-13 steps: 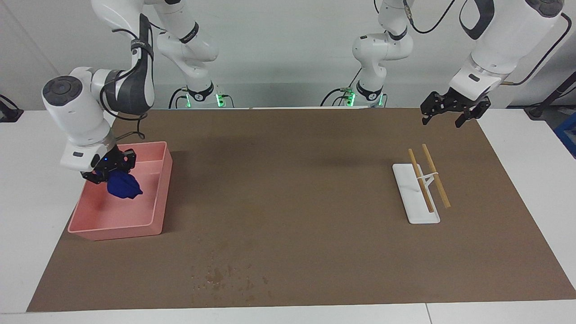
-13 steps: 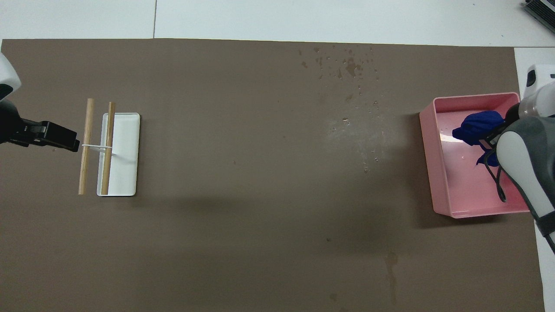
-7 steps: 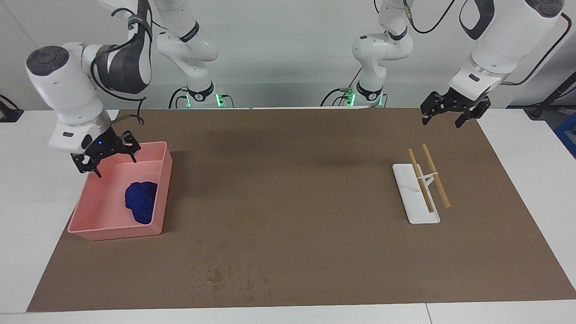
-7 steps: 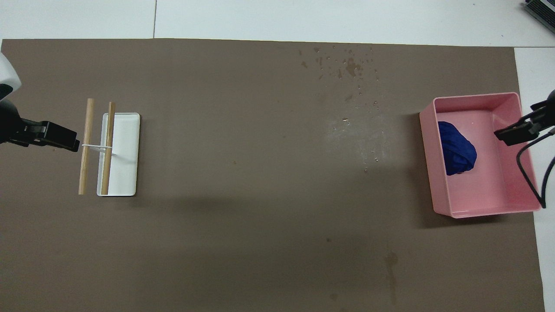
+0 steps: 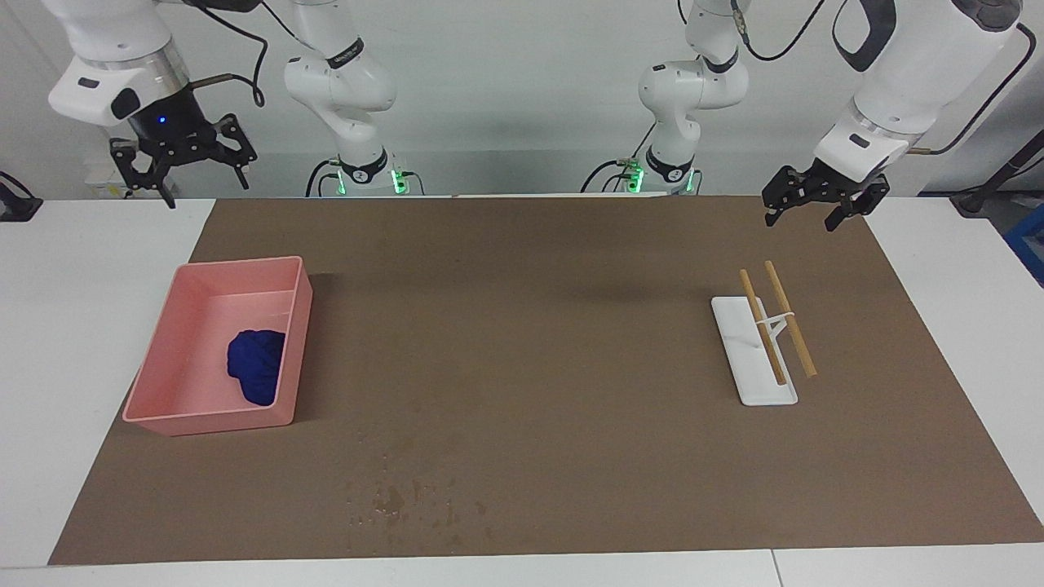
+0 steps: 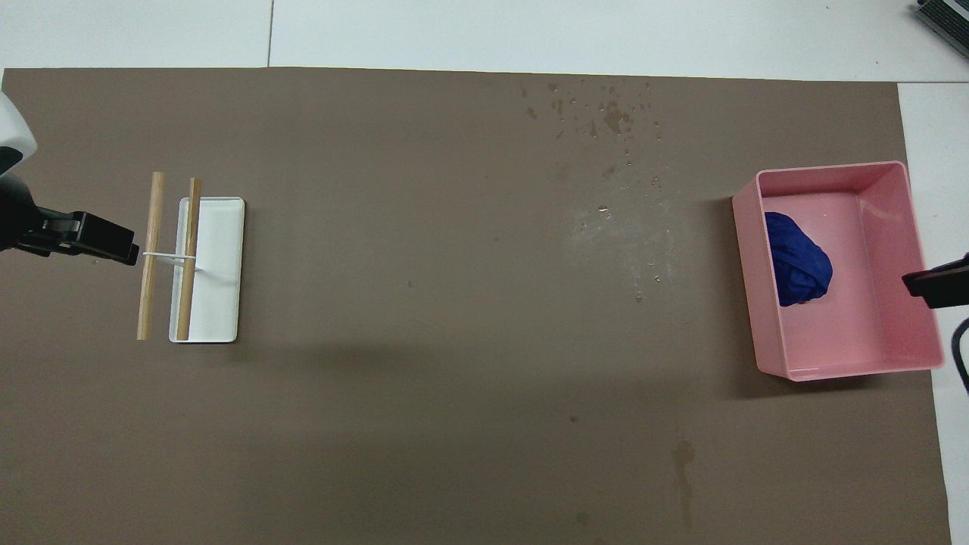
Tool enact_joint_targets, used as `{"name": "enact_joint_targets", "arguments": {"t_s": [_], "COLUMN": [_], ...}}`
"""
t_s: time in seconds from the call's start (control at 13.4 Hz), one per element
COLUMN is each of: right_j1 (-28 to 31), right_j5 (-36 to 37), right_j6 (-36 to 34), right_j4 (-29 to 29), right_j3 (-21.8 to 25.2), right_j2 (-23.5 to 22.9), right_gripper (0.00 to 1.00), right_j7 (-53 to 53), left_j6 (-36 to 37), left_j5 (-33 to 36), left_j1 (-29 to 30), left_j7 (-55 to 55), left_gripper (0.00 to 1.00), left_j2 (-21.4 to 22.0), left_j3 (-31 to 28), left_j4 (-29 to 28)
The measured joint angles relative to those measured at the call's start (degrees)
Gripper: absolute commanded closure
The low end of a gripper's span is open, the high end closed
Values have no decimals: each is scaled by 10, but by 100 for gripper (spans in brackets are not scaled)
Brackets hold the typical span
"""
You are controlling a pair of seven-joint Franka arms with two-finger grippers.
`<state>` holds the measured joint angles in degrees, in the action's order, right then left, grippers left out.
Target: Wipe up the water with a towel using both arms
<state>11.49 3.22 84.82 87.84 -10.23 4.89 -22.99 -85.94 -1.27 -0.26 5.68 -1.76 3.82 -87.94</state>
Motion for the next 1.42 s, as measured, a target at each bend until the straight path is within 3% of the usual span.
{"name": "enact_joint_targets", "arguments": {"t_s": [0.75,1.42], "right_j1": [-60,-86], "right_j5": [-26,-27], "right_j6": [0,1], "right_j4": [23,12], "right_j3": [-15,-4], "right_j2": [-25,-43], "right_gripper": [0,0], "right_j7": [187,202], "left_j6": [0,0], "left_j5": [0,0], "left_j1": [0,0], "left_j7": [0,0], "left_gripper": [0,0], "left_j2": [0,0], "left_j3": [0,0], "left_j4": [0,0]}}
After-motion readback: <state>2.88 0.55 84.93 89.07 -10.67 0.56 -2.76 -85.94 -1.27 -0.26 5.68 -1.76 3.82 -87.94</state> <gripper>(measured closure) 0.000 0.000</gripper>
